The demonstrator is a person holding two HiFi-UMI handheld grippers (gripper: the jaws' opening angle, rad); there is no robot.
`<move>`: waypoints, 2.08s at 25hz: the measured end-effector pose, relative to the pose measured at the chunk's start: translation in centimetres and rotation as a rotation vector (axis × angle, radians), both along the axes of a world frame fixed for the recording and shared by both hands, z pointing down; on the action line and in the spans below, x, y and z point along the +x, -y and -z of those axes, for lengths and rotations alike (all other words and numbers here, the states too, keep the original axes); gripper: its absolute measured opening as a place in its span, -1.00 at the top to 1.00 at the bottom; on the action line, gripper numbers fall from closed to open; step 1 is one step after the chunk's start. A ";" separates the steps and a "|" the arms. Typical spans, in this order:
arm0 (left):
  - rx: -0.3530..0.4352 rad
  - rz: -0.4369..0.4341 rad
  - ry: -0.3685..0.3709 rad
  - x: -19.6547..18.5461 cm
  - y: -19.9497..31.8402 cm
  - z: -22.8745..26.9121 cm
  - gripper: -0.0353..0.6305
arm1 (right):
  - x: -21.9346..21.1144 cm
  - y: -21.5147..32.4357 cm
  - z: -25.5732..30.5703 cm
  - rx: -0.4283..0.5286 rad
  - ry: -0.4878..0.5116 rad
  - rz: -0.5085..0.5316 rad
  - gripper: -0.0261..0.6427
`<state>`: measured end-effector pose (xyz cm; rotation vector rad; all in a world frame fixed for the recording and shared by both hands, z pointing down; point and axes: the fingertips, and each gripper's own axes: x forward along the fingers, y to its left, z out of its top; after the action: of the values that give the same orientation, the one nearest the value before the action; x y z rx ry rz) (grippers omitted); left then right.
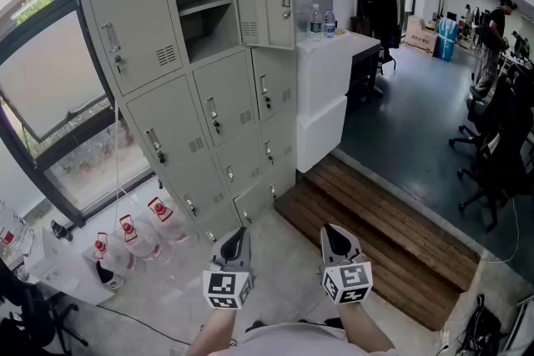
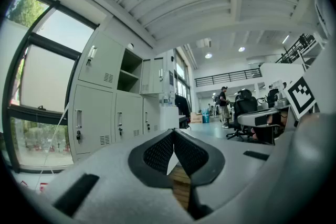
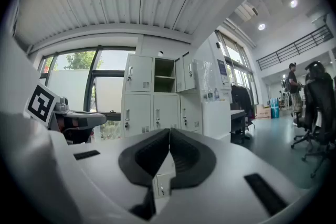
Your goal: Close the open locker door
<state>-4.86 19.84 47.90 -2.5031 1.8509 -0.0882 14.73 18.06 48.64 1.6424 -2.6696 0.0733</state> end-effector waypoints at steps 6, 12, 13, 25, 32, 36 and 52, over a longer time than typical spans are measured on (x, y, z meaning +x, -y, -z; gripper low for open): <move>-0.002 -0.005 0.007 0.1 0.0 -0.1 0.87 | -0.3 -0.1 0.0 0.004 0.002 0.001 0.88; -0.001 0.004 0.008 0.2 -0.1 -0.1 0.87 | -0.2 -0.2 -0.1 0.000 0.005 0.004 0.88; 0.000 0.005 0.007 0.2 -0.2 -0.1 0.87 | -0.1 -0.2 -0.2 -0.002 0.008 0.003 0.88; 0.014 0.036 -0.007 2.1 0.1 0.3 0.87 | 1.5 1.2 -0.4 -0.012 0.024 0.044 0.88; 0.003 0.041 0.003 3.9 1.7 -0.3 0.87 | 2.9 3.5 -1.1 -0.020 0.036 0.051 0.88; -0.006 0.039 0.004 3.5 4.2 -0.6 0.87 | 2.5 5.8 -1.6 -0.031 0.036 0.054 0.88; 0.038 -0.107 0.033 -3.2 29.7 -0.6 0.87 | -4.8 28.5 -1.1 0.004 0.008 -0.053 0.88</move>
<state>-8.05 -9.86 48.46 -2.5525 1.6869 -0.0910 9.96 -10.45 49.71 1.7174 -2.6338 0.0743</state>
